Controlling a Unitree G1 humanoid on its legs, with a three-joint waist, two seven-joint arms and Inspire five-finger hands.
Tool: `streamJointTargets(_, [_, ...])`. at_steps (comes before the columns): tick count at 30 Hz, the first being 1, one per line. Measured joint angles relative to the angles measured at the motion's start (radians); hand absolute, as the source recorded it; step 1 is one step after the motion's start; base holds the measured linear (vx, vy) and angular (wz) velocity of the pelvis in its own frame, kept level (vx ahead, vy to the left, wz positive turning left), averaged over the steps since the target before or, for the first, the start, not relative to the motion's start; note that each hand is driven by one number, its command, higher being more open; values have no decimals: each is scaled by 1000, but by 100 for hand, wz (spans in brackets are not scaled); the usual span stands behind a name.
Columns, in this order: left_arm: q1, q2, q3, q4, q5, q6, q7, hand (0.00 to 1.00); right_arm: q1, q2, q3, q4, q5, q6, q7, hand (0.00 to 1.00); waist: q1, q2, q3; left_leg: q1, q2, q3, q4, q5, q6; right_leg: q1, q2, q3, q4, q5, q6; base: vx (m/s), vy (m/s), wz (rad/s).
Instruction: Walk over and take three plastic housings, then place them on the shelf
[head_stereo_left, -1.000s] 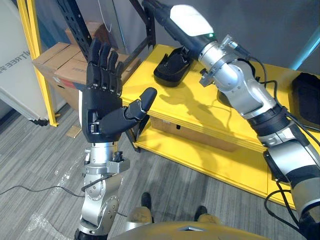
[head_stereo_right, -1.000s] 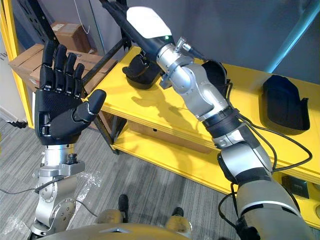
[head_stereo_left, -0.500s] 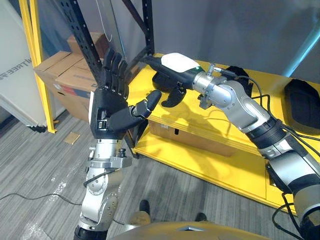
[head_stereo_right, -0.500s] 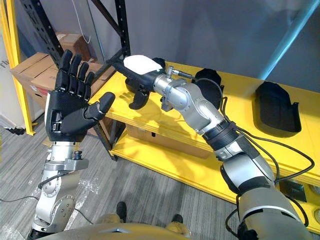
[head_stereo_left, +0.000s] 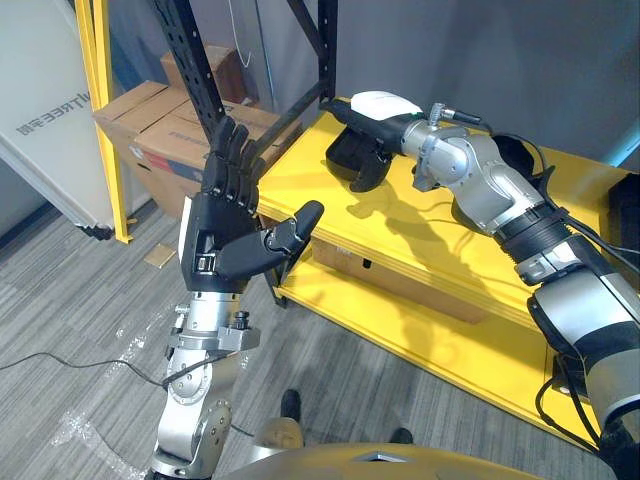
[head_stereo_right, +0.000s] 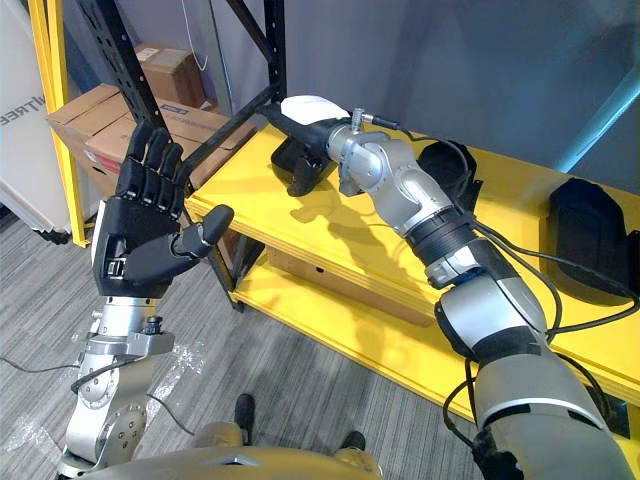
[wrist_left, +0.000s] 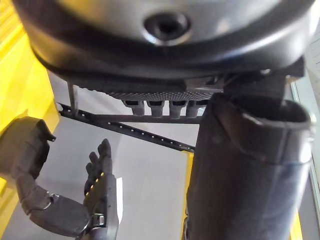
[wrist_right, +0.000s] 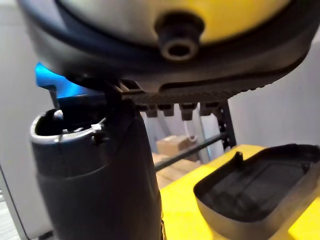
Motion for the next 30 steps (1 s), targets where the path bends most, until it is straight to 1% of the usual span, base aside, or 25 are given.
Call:
streamJointTargets(1, [0, -1, 0, 0, 2, 0, 2, 100, -10, 0, 2, 15, 0, 0, 0, 100, 0, 2, 5, -5, 1, -1, 0, 2, -1, -7, -1, 0, 6, -1, -1, -45, -8, 4])
streamJointTargets(2, [-2, -2, 0, 0, 19, -1, 6, 100, -43, 0, 4, 51, 0, 1, 0, 100, 0, 11, 34, -5, 2, -3, 0, 4, -1, -15, -3, 0, 27, -10, 1, -59, -10, 2])
streamJointTargets(5, [-3, -3, 0, 0, 21, -7, 7, 100, -89, -1, 5, 86, -10, 1, -2, 100, 2, 23, 68, -27, 3, -6, 0, 0, -12, -48, -9, 1, 55, -15, 0, -79, 0, 2])
streamJointTargets(7, [-7, -3, -1, 0, 23, -23, 12, 100, -130, -1, 6, 106, -35, -6, -4, 100, 2, 37, 110, -47, 1, -6, 0, 2, -16, -80, -18, 3, 82, -16, -1, -94, 8, 1])
streamJointTargets(11, [-12, -3, 0, 0, 25, -43, 32, 100, -137, -1, 10, 150, -36, -9, -5, 100, 9, 40, 139, -75, -1, -12, 0, 8, -14, -113, -23, 2, 101, -18, -3, -28, -9, 4])
streamJointTargets(13, [-22, -3, 1, 0, 25, -48, 40, 100, -138, -3, 17, 173, -37, -8, -5, 100, 10, 41, 159, -76, -2, -16, 0, 12, -16, -123, -30, 1, 126, -32, -3, 10, -26, 4])
streamJointTargets(16, [-38, -3, 0, 0, 25, -59, 45, 100, -149, -8, 26, 191, -37, -8, -3, 100, 9, 39, 177, -80, -5, -20, 1, 16, -12, -145, -42, 2, 175, -58, -5, 24, -38, 5])
streamJointTargets(17, [-38, -3, 1, 0, 25, -63, 47, 100, -152, -10, 26, 191, -37, -9, -1, 100, 9, 38, 178, -82, -5, -20, 3, 21, -6, -150, -44, 2, 182, -62, -3, 35, -46, 2])
streamJointTargets(19, [-38, -3, 0, 0, 25, -64, 49, 100, -170, -23, 29, 192, -37, -27, 2, 100, 9, 38, 180, -87, -7, -22, 4, 34, 3, -167, -53, 3, 213, -77, 1, 55, -66, 4])
streamJointTargets(24, [-45, -4, 0, -1, 25, -66, 50, 100, -194, -50, 36, 192, -37, -53, 4, 100, 10, 39, 214, -74, -5, -24, 4, 36, 3, -168, -58, 4, 250, -102, -2, 21, -59, 1])
streamJointTargets(30, [-49, -4, -1, -1, 25, -66, 40, 100, -194, -50, 38, 192, -39, -69, 23, 100, 8, 38, 215, -69, -2, -24, 4, 36, 2, -173, -61, 5, 273, -117, -5, 2, -43, 0])
